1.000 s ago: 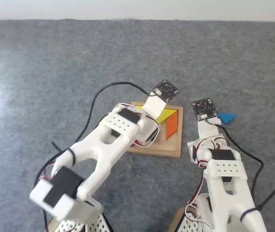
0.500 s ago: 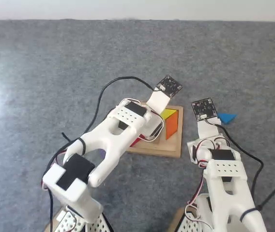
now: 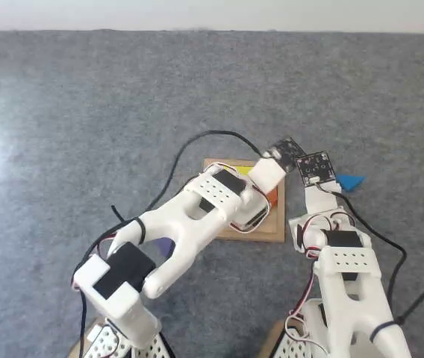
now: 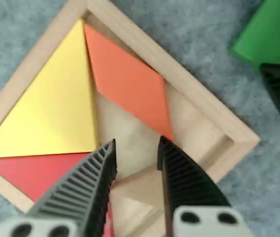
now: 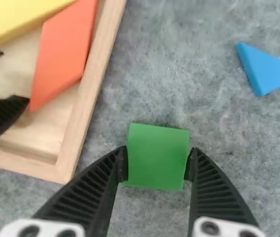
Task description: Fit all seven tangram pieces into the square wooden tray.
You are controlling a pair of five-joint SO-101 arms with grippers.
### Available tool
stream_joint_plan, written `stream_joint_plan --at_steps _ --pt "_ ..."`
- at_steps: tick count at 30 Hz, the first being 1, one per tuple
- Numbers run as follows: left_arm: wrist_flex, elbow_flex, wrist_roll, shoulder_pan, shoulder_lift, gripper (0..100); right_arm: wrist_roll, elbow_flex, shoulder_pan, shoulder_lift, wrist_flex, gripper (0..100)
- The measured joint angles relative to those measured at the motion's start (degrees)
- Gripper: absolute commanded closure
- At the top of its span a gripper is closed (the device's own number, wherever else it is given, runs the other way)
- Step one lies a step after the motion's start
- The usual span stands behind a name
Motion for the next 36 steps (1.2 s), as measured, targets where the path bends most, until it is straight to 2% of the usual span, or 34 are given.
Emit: stream_joint_plan --at_steps 7,18,21,25,28,32,36 --pt "3.25 0.00 -2.46 -0.62 -1.14 87 0.00 0.00 -0.18 0.00 0.00 79.7" --pt "12.13 0.44 -3.08 -7.21 -18.99 87 0.00 0.00 0.00 -0.70 -0.09 79.7" --pt "12.13 4.48 -4.13 -8.09 -19.69 87 0.00 0.00 -0.09 -0.70 -0.09 79.7" --pt "7.56 11.60 -4.57 -8.00 -19.69 87 0.00 0.00 0.00 -0.70 -0.09 79.7" --pt "4.22 15.38 -4.66 -8.35 -19.78 87 0.00 0.00 3.34 -0.70 -0.09 79.7" --pt "3.16 16.18 -4.57 -8.44 -19.87 87 -0.18 -1.58 13.01 -0.70 0.00 79.7" --pt "2.37 16.44 -4.48 -8.35 -19.87 87 -2.02 -2.02 14.24 -0.70 0.00 79.7"
